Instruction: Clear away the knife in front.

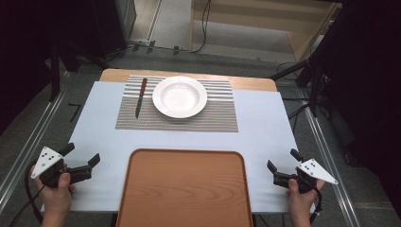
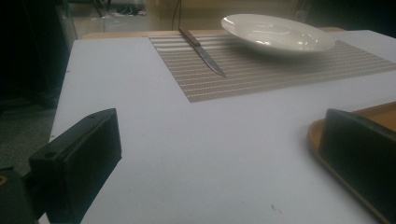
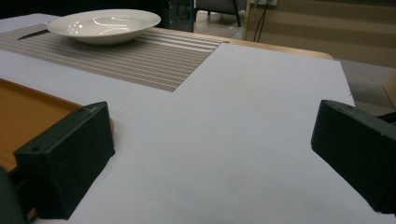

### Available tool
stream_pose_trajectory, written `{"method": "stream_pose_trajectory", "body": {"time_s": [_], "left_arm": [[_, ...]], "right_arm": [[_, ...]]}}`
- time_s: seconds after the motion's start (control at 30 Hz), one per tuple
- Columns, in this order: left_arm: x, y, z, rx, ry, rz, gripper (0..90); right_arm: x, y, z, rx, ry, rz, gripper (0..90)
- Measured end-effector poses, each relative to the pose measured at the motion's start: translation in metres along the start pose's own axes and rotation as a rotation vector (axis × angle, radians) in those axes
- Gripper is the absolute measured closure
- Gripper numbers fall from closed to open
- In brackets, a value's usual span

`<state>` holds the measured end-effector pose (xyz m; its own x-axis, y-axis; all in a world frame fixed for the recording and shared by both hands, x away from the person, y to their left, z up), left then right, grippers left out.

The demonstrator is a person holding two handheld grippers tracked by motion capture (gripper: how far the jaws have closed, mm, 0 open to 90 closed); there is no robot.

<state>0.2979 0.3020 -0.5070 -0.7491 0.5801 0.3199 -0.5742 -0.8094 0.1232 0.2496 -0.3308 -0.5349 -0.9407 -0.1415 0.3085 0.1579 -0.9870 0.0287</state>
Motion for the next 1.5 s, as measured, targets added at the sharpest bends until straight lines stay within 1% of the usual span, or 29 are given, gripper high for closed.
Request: {"method": "stream_pose_trajectory", "body": {"time_s": [0.07, 0.23, 0.4, 0.43, 0.47, 0.5, 0.6, 0.63, 0.67, 0.7, 0.73, 0.8, 0.9, 1.0, 1.13, 1.17, 1.2, 1.23, 1.3, 1.33, 1.37, 1.4, 1.43, 1.5], "left_arm": [[0.001, 0.0, 0.001, -0.002, -0.002, 0.016, 0.0], [-0.001, 0.002, 0.003, -0.007, -0.007, 0.026, 0.3], [-0.005, 0.008, 0.01, 0.006, 0.0, 0.016, 0.3], [-0.008, 0.011, 0.014, 0.01, 0.002, 0.012, 0.3], [-0.008, 0.011, 0.014, 0.01, 0.002, 0.012, 0.3], [-0.011, 0.015, 0.02, 0.012, 0.008, 0.005, 0.3], [-0.013, 0.019, 0.024, 0.005, 0.004, 0.0, 0.3], [-0.015, 0.023, 0.029, -0.004, 0.007, -0.005, 0.3], [-0.015, 0.023, 0.029, -0.004, 0.007, -0.005, 0.3], [-0.017, 0.024, 0.034, -0.009, 0.006, -0.01, 0.3], [-0.017, 0.024, 0.034, -0.009, 0.006, -0.01, 0.3], [-0.021, 0.025, 0.042, -0.008, 0.014, -0.018, 0.3], [-0.024, 0.026, 0.047, -0.014, 0.018, -0.02, 0.3], [-0.035, 0.028, 0.055, -0.029, 0.017, -0.029, 0.3], [-0.047, 0.028, 0.061, -0.041, 0.007, -0.038, 0.3], [-0.047, 0.028, 0.061, -0.041, 0.007, -0.038, 0.3], [-0.054, 0.028, 0.064, -0.045, 0.003, -0.043, 0.3], [-0.054, 0.028, 0.064, -0.045, 0.003, -0.043, 0.3], [-0.064, 0.027, 0.068, -0.037, 0.004, -0.05, 0.3], [-0.064, 0.027, 0.068, -0.037, 0.004, -0.05, 0.4], [-0.07, 0.026, 0.07, -0.04, -0.001, -0.052, 0.4], [-0.07, 0.026, 0.07, -0.04, -0.001, -0.052, 0.4], [-0.076, 0.025, 0.072, -0.042, -0.003, -0.054, 0.4], [-0.081, 0.024, 0.074, -0.041, -0.005, -0.053, 0.4]], "right_arm": [[-0.001, -0.001, 0.0, 0.001, -0.007, -0.002, 0.0], [-0.001, -0.001, 0.0, 0.01, -0.003, 0.002, 0.0], [-0.001, -0.002, -0.001, 0.015, -0.005, -0.002, 0.0], [-0.001, -0.003, -0.001, 0.015, -0.004, 0.001, 0.0], [-0.001, -0.002, -0.001, 0.016, -0.002, 0.002, 0.0], [-0.001, -0.002, 0.0, 0.016, -0.002, 0.001, 0.0], [0.0, -0.003, 0.0, 0.016, 0.002, 0.005, 0.0], [0.0, -0.003, 0.0, 0.016, 0.003, 0.006, 0.0], [0.0, -0.003, 0.0, 0.016, 0.003, 0.006, 0.0], [0.0, -0.003, 0.0, 0.018, 0.003, 0.006, 0.0], [0.0, -0.003, 0.0, 0.018, 0.003, 0.006, 0.0], [0.0, -0.003, 0.0, 0.018, 0.004, 0.006, 0.0], [0.0, -0.003, 0.0, 0.016, 0.005, 0.006, 0.0], [0.001, -0.003, 0.0, 0.01, 0.007, 0.003, 0.0], [0.0, -0.003, 0.0, 0.017, 0.01, 0.007, 0.0], [0.0, -0.003, 0.0, 0.017, 0.01, 0.007, 0.0], [0.0, -0.003, 0.0, 0.016, 0.008, 0.008, 0.0], [0.0, -0.003, 0.0, 0.016, 0.01, 0.008, 0.0], [0.0, -0.003, 0.0, 0.016, 0.01, 0.009, 0.0], [0.0, -0.003, 0.0, 0.016, 0.01, 0.009, 0.0], [0.0, -0.003, 0.0, 0.016, 0.011, 0.009, 0.0], [0.0, -0.003, 0.0, 0.016, 0.011, 0.009, 0.0], [0.0, -0.003, 0.0, 0.018, 0.011, 0.008, 0.0], [0.0, -0.003, 0.0, 0.02, 0.012, 0.009, 0.0]]}}
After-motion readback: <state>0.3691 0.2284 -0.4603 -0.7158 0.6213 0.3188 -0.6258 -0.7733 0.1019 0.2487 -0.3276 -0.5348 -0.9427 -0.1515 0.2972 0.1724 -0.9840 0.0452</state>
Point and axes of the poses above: each handheld gripper's, and its own axes: x roughly backward along the jaws, z roughly out of its top, y roughly to its right, the point moved 6 cm from there along -x, roughly forward along the jaws, and after that the axes turned 10 degrees about -z, right-handed, at the moved point
